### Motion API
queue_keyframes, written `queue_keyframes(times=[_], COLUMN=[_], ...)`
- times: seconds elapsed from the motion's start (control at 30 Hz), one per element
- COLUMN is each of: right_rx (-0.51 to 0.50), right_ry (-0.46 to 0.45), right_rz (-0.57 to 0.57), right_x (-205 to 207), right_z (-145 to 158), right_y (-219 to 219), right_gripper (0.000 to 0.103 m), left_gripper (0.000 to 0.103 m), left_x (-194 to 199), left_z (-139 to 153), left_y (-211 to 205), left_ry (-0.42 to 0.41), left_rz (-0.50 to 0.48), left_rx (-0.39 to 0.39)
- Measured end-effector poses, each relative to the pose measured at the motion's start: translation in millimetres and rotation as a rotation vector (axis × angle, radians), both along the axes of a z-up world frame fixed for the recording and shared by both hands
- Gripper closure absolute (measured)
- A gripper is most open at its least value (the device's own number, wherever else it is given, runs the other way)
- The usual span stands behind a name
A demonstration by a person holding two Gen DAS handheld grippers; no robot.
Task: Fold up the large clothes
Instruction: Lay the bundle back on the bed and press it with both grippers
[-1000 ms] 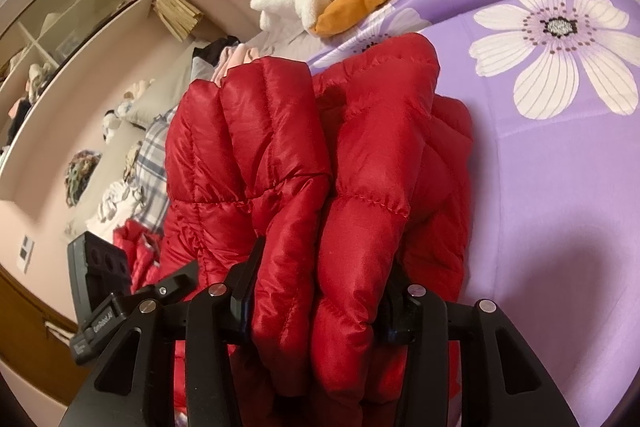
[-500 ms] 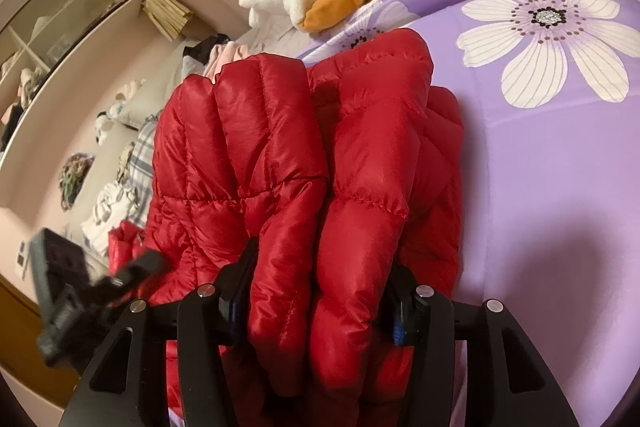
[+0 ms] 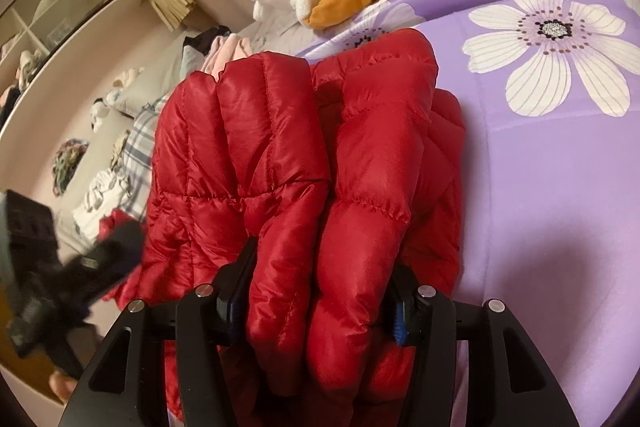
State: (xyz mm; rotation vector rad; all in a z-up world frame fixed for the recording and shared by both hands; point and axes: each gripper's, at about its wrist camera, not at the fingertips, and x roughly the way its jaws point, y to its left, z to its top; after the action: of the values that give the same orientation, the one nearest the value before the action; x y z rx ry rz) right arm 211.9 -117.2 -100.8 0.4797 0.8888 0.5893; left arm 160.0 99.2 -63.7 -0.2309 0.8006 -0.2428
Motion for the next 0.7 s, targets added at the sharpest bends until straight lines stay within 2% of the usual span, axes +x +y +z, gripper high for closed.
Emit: queue_keyframes(times=[0.13,0.47,0.6,0.7], right_rx=[-0.013,0.020,-0.004,-0.075], right_ry=[-0.006,0.011,-0.060,-0.143], right_rz=[-0.003,-0.034,-0.093,-0.119], right_x=[0.7,-2.7,-14.1,-23.9], right_z=[-0.8,5.9,25.2,45.4], right_y=[2.6,-14.0,-26.8,-26.5], right_gripper=[0.048,0.043,0.043,0.043], left_gripper=[0.014,0.014,0.014,0.014], left_x=[4.1,2.9,1.9,1.8], left_z=[-11.9,-12.6,-12.7,-12.8], left_y=[-7.3,-5.4,-6.4,-6.1], left_ry=[0.010,0.014,0.015,0.017], left_rz=[-0.012,-0.021,-0.020,-0.018], left_rx=[0.076,0.059,0.049,0.043])
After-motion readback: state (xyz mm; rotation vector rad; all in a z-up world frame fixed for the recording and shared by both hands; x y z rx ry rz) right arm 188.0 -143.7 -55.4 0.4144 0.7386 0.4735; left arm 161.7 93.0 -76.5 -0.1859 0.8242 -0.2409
